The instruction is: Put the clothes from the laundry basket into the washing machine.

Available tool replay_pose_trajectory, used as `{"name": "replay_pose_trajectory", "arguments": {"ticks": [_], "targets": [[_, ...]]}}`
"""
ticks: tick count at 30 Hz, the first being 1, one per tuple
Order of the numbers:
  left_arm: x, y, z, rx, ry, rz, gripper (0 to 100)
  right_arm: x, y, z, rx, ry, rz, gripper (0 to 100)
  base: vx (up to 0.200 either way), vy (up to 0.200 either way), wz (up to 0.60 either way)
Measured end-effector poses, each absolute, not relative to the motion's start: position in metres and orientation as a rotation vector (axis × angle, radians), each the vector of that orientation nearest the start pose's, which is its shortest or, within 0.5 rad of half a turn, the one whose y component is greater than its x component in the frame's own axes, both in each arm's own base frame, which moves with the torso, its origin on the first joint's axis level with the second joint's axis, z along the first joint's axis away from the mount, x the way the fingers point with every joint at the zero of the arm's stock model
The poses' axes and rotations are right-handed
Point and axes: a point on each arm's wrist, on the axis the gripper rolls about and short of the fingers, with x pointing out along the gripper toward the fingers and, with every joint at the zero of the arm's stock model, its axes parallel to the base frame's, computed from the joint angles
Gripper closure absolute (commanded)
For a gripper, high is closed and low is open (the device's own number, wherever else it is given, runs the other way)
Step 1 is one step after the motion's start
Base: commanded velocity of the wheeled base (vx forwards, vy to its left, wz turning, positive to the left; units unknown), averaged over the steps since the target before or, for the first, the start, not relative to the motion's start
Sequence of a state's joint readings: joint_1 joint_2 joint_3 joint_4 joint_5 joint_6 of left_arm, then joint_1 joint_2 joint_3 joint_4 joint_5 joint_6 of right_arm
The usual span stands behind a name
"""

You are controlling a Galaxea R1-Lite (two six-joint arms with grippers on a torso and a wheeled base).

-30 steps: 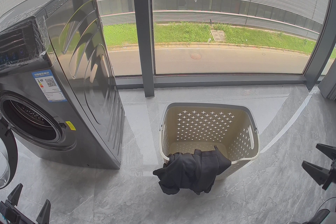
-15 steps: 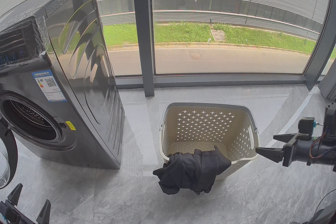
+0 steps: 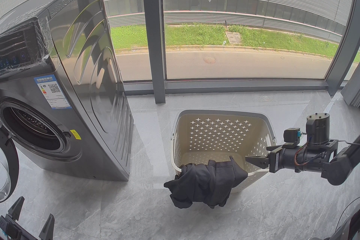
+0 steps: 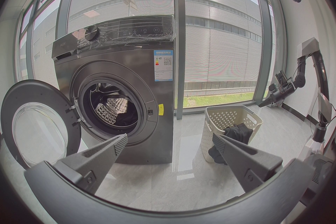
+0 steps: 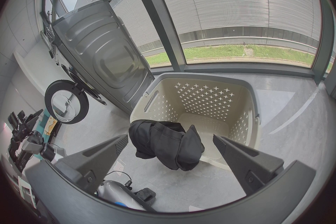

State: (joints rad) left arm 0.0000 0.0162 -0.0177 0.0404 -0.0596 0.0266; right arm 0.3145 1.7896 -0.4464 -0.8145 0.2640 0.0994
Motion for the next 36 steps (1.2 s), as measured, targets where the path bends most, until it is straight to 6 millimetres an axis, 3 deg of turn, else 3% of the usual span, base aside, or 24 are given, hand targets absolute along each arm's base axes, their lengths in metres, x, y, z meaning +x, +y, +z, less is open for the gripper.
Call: {"name": "replay_pose_trajectory", "arguments": {"ticks": [21, 27, 36], "targets": [[-0.023, -0.001, 0.076, 0.021, 0.039, -0.049, 0, 0.310, 0.140, 0.004, 0.110, 0.572, 0.542, 0, 0.000, 0.000, 0.00], [-0.023, -0.001, 0.077, 0.019, 0.039, -0.048, 0, 0.324, 0.133, -0.009, 0.116, 0.581, 0.499, 0, 0.000, 0.000, 0.00], [-0.023, -0.001, 0.076, 0.019, 0.040, -0.048, 0, 0.322, 0.131, -0.020, 0.114, 0.610, 0.494, 0, 0.000, 0.000, 0.00]]}}
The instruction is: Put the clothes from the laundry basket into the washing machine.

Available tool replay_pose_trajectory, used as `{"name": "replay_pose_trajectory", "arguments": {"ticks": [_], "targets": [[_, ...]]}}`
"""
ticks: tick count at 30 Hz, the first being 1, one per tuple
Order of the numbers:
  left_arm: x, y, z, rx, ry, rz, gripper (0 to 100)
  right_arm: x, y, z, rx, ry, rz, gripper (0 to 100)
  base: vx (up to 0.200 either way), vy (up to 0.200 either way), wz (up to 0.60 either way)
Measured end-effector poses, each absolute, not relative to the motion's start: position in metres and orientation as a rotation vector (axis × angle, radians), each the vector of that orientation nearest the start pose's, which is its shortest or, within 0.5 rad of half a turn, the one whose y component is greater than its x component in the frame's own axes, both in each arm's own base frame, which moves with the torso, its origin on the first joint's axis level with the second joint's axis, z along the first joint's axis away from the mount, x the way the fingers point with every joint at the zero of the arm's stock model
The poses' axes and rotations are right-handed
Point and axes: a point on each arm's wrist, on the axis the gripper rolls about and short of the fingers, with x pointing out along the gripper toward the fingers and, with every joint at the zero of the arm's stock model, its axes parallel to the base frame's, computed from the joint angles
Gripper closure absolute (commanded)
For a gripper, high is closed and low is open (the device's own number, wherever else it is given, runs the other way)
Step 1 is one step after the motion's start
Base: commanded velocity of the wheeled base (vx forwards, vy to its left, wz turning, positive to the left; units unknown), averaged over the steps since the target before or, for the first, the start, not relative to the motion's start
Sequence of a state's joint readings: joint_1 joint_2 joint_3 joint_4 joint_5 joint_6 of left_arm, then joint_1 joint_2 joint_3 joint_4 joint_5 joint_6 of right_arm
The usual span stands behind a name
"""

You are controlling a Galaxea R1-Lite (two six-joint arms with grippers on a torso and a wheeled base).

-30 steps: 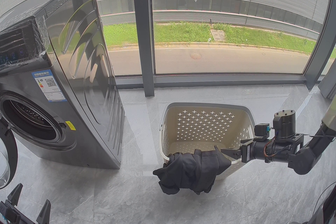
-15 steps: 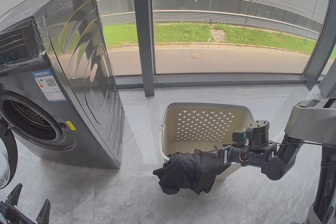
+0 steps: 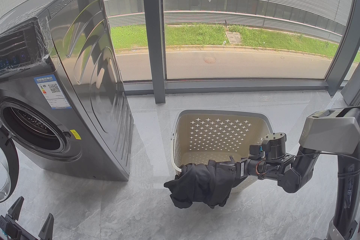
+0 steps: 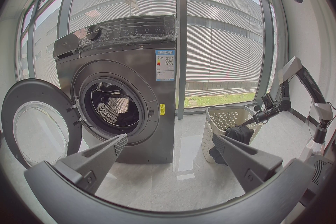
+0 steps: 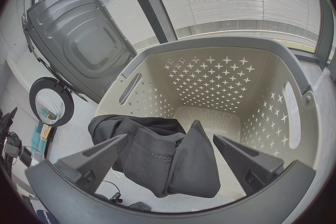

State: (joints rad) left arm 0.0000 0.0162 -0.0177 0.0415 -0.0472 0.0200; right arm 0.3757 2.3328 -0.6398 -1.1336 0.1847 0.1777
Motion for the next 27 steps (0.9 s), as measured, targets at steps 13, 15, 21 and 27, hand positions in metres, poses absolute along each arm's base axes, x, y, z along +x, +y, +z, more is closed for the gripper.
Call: {"name": "replay_pose_trajectory", "arguments": {"ticks": [13, 15, 21, 27], "targets": [[-0.023, -0.001, 0.076, 0.019, 0.040, -0.048, 0, 0.322, 0.130, -0.034, 0.088, 0.629, 0.489, 100, 0.000, 0.000, 0.00], [-0.023, -0.001, 0.076, 0.019, 0.040, -0.048, 0, 0.323, 0.131, -0.035, 0.087, 0.628, 0.490, 100, 0.000, 0.000, 0.00], [-0.023, -0.001, 0.076, 0.019, 0.040, -0.048, 0, 0.324, 0.133, -0.039, 0.084, 0.631, 0.495, 100, 0.000, 0.000, 0.00], [-0.023, -0.001, 0.076, 0.019, 0.040, -0.048, 0, 0.326, 0.135, -0.037, 0.087, 0.621, 0.499, 100, 0.000, 0.000, 0.00]]}}
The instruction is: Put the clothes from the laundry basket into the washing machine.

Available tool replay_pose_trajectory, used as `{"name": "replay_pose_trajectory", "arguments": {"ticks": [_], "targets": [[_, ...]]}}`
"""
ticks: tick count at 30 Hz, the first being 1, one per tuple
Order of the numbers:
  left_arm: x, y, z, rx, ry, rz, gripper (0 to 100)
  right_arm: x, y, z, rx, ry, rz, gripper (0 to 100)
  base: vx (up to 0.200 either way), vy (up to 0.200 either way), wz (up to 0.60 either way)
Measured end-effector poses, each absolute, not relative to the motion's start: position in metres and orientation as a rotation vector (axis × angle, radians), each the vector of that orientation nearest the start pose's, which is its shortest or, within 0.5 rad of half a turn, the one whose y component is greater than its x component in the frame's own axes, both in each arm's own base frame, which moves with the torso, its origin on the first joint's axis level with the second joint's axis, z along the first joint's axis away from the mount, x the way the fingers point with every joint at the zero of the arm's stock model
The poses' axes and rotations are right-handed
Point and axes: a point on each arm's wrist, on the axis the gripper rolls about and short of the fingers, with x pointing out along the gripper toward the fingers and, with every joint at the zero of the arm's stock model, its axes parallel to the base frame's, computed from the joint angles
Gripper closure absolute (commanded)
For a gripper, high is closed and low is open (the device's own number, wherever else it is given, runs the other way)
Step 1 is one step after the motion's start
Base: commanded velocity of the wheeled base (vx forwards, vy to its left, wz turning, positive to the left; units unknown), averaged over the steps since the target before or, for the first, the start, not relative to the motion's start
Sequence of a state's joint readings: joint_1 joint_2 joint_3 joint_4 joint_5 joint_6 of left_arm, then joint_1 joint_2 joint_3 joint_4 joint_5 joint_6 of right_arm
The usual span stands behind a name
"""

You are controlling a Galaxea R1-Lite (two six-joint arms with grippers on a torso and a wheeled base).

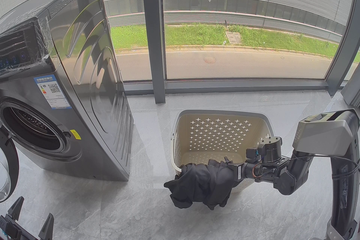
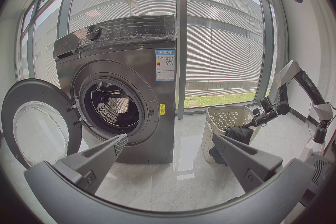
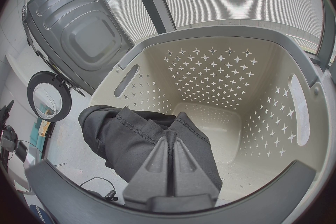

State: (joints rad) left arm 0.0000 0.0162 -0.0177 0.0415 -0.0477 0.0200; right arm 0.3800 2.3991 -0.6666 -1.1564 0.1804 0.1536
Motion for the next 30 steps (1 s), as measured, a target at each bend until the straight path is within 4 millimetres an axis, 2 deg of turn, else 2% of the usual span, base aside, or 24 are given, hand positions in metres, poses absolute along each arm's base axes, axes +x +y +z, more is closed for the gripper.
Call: {"name": "replay_pose_trajectory", "arguments": {"ticks": [6, 10, 16, 22, 26, 30], "targets": [[-0.023, -0.001, 0.076, 0.019, 0.040, -0.048, 0, 0.328, 0.136, -0.030, 0.102, 0.591, 0.503, 100, 0.000, 0.000, 0.00], [-0.023, -0.001, 0.077, 0.019, 0.039, -0.048, 0, 0.328, 0.135, -0.011, 0.129, 0.530, 0.506, 100, 0.000, 0.000, 0.00], [-0.023, -0.001, 0.076, 0.019, 0.040, -0.048, 0, 0.321, 0.132, 0.038, 0.209, 0.413, 0.512, 100, 0.000, 0.000, 0.00], [-0.023, -0.001, 0.077, 0.019, 0.039, -0.048, 0, 0.303, 0.126, 0.092, 0.282, 0.285, 0.530, 100, 0.000, 0.000, 0.00], [-0.023, -0.001, 0.077, 0.019, 0.039, -0.048, 0, 0.288, 0.121, 0.119, 0.346, 0.220, 0.542, 100, 0.000, 0.000, 0.00], [-0.023, -0.001, 0.077, 0.019, 0.039, -0.048, 0, 0.278, 0.118, 0.136, 0.385, 0.152, 0.559, 100, 0.000, 0.000, 0.00]]}}
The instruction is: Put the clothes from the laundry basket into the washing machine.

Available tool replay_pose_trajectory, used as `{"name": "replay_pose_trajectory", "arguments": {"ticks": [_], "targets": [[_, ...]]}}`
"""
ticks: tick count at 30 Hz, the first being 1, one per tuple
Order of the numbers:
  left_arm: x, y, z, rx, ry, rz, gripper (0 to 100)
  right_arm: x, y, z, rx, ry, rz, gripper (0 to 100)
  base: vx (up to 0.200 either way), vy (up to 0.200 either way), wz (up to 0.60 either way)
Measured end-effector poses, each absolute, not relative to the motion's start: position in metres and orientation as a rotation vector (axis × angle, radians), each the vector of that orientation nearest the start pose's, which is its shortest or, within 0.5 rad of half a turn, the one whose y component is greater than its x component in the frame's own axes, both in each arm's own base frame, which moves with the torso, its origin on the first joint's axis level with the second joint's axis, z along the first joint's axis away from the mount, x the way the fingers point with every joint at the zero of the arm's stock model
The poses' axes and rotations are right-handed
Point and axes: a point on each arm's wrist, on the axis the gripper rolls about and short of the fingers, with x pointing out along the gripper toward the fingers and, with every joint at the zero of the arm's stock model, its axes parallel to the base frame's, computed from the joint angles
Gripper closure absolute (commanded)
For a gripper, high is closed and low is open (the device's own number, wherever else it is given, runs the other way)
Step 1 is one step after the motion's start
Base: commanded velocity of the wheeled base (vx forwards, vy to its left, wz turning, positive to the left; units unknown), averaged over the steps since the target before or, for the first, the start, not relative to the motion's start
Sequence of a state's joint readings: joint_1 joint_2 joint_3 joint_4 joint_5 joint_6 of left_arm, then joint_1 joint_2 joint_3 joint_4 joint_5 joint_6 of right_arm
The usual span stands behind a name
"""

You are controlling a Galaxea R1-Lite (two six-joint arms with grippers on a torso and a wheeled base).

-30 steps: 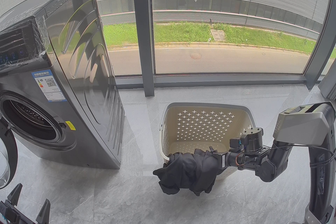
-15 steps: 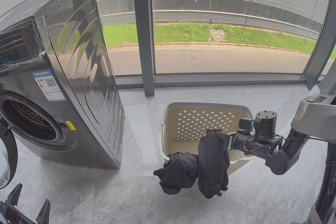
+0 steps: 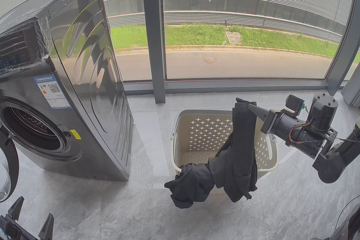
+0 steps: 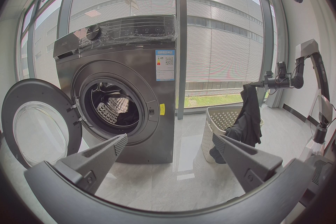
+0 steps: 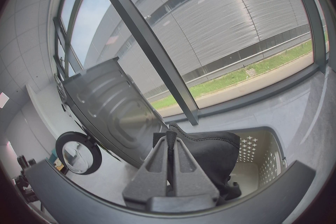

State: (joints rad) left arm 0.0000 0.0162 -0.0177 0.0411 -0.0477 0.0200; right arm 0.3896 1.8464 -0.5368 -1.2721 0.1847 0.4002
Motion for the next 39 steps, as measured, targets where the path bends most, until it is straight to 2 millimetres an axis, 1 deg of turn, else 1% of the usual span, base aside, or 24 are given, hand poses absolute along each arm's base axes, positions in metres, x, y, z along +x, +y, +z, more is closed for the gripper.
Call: {"name": "replay_pose_trajectory", "arguments": {"ticks": [6, 12, 16, 18, 22, 26, 28, 30, 33, 39], "targets": [[-0.023, -0.001, 0.076, 0.021, 0.039, -0.048, 0, 0.270, 0.116, 0.154, 0.412, 0.046, 0.576, 100, 0.000, 0.000, 0.00], [-0.023, -0.001, 0.077, 0.029, 0.039, -0.050, 0, 0.257, 0.120, 0.172, 0.420, -0.015, 0.579, 100, 0.000, 0.000, 0.00], [-0.023, -0.001, 0.077, 0.031, 0.038, -0.050, 0, 0.240, 0.125, 0.191, 0.418, -0.078, 0.578, 100, 0.000, 0.000, 0.00], [-0.023, -0.001, 0.077, 0.031, 0.038, -0.050, 0, 0.233, 0.127, 0.197, 0.413, -0.091, 0.582, 100, 0.000, 0.000, 0.00], [-0.023, -0.001, 0.077, 0.034, 0.038, -0.051, 0, 0.212, 0.127, 0.216, 0.412, -0.121, 0.607, 100, 0.000, 0.000, 0.00], [-0.023, -0.001, 0.077, 0.042, 0.038, -0.056, 0, 0.194, 0.121, 0.238, 0.410, -0.140, 0.622, 100, 0.000, 0.000, 0.00], [-0.023, -0.001, 0.077, 0.046, 0.038, -0.058, 0, 0.187, 0.118, 0.246, 0.409, -0.151, 0.627, 100, 0.000, 0.000, 0.00], [-0.023, -0.001, 0.077, 0.048, 0.038, -0.060, 0, 0.181, 0.113, 0.252, 0.405, -0.153, 0.630, 100, -0.200, 0.000, 0.00], [-0.023, -0.001, 0.077, 0.049, 0.038, -0.061, 0, 0.179, 0.105, 0.255, 0.396, -0.155, 0.615, 100, -0.200, 0.000, 0.00], [-0.023, -0.001, 0.077, 0.039, 0.038, -0.063, 0, 0.185, 0.084, 0.255, 0.366, -0.150, 0.565, 100, -0.200, 0.000, 0.00]]}}
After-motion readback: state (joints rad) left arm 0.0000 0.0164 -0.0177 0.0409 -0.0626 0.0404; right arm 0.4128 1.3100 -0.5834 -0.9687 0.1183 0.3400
